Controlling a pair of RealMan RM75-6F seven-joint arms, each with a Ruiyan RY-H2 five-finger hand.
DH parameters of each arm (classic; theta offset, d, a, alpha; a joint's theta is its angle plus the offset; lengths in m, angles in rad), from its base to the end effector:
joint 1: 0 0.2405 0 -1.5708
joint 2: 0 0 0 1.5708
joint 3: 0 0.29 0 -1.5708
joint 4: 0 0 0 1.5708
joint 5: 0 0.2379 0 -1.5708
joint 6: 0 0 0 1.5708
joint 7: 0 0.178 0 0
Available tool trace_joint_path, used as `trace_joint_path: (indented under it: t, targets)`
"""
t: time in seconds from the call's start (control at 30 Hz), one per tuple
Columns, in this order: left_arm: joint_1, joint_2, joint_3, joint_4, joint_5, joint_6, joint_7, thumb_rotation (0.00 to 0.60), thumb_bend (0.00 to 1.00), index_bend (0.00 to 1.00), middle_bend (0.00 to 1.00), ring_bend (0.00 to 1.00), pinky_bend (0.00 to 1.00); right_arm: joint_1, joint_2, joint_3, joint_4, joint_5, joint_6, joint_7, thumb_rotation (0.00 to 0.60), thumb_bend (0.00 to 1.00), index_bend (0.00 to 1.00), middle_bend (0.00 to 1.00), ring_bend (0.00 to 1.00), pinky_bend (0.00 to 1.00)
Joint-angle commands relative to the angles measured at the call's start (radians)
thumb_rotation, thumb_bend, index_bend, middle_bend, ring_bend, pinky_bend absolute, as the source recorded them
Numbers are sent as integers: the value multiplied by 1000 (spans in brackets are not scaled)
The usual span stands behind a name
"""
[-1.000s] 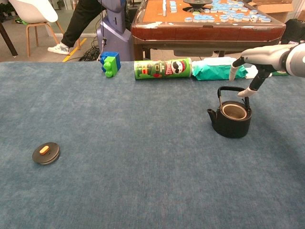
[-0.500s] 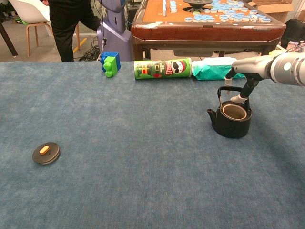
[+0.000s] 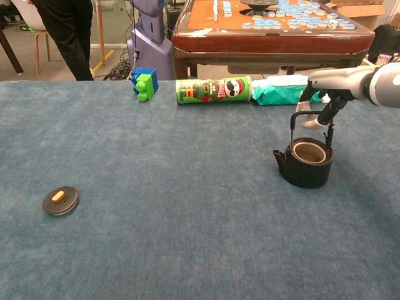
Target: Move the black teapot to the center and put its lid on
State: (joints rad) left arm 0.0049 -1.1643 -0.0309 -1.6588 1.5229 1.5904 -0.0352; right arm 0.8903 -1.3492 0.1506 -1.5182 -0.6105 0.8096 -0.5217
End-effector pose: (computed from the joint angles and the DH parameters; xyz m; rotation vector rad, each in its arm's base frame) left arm -0.3465 0.1832 0.1404 -1.2593 -0.9781 -0.9971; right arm -0.2032 -0.4517 0.0004 1.7716 -1.0737 0.5830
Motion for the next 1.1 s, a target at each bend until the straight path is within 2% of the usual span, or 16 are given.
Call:
trace_joint_path:
  t: [0.03,0.33,0.63,0.8,1.1]
  targets:
    - [0,-1,0,0,1,1,0,600,246,107,0,0,0,-31,26,-6,-49,-66,48,37,600,378,683,306,54,141]
    - [2,0,0,-4,4,2,2,600,246,109,0,0,0,-68,55,-20,-139,-161,128,55,600,437,801,372,111,173]
    - [8,9,0,-13,10,15,6,600,246,109,0,0,0,-62,53,24,-197,-220,156,91,600,457,813,384,122,177]
    - [13,13,3,-19,17,23,10,600,246,109,0,0,0,-21,10,56,-204,-202,155,67,600,457,813,384,122,177]
    - [29,23,10,-21,30,47,0,600,246,109,0,0,0,94,-124,125,-141,-77,155,-3,600,456,813,384,122,177]
